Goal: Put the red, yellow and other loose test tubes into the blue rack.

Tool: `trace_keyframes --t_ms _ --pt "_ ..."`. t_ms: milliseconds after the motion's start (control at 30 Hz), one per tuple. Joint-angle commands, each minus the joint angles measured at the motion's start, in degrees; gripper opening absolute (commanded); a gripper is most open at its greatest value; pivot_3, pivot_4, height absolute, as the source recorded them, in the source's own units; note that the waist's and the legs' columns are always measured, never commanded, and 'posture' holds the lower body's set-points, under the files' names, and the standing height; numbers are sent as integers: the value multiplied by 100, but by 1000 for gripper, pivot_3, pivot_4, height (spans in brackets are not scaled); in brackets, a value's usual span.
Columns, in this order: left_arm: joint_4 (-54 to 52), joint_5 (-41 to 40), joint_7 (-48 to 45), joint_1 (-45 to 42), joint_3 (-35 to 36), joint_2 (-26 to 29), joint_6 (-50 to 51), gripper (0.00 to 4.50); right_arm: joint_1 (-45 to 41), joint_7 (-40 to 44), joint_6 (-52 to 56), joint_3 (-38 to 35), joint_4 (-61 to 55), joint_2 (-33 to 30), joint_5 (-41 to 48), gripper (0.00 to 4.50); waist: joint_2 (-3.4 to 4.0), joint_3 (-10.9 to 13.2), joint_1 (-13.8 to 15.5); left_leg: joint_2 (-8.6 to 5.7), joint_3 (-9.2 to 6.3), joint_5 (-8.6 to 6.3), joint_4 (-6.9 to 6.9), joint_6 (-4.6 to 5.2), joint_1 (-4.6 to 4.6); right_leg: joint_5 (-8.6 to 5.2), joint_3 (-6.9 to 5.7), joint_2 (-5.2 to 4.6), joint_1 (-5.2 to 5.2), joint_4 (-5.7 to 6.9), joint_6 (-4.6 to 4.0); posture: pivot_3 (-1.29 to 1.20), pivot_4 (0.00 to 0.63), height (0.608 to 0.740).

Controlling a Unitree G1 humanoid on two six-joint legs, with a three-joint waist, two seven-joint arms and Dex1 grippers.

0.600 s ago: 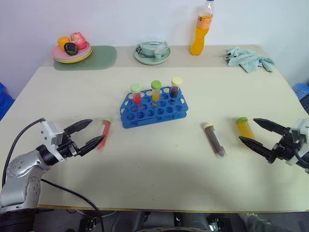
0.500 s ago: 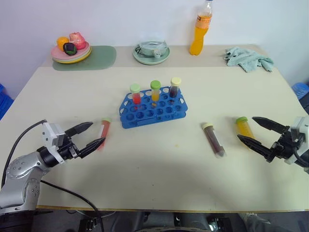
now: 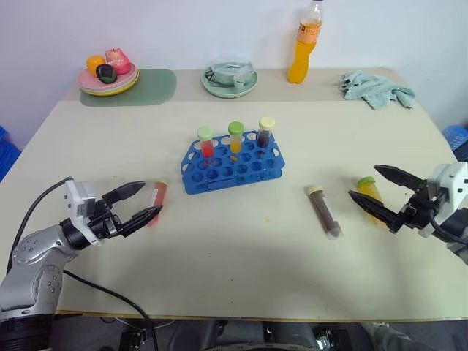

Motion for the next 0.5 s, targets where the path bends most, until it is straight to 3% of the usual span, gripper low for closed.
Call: trace_keyframes --t_ms 33,200,300,500 --pt "-60 -148 -284 -198 0 17 -51 4124 -228 -399 321 37 -195 -14 10 4500 0 0 0 0 0 0 0 0 0 0 0 0 0 0 0 0 150 740" --pt "35 180 -649 -373 -250 19 -383 4124 -328 -1583 1324 17 -696 -116 -306 4500 0 0 8 0 0 0 1 0 -1 0 0 0 -3 1 -1 0 150 740" --pt "19 301 -716 -475 -367 40 -478 4124 -393 -2141 2723 -20 -947 -605 -327 4500 1 0 9 -1 0 1 4 0 -20 1 0 0 -21 3 -1 0 150 740" --pt "-50 555 -737 -584 -606 58 -600 4124 -1199 -1863 4448 28 -239 -1181 448 4500 1 -1 -18 0 3 1 6 0 -23 2 0 0 -24 3 -1 0 150 740"
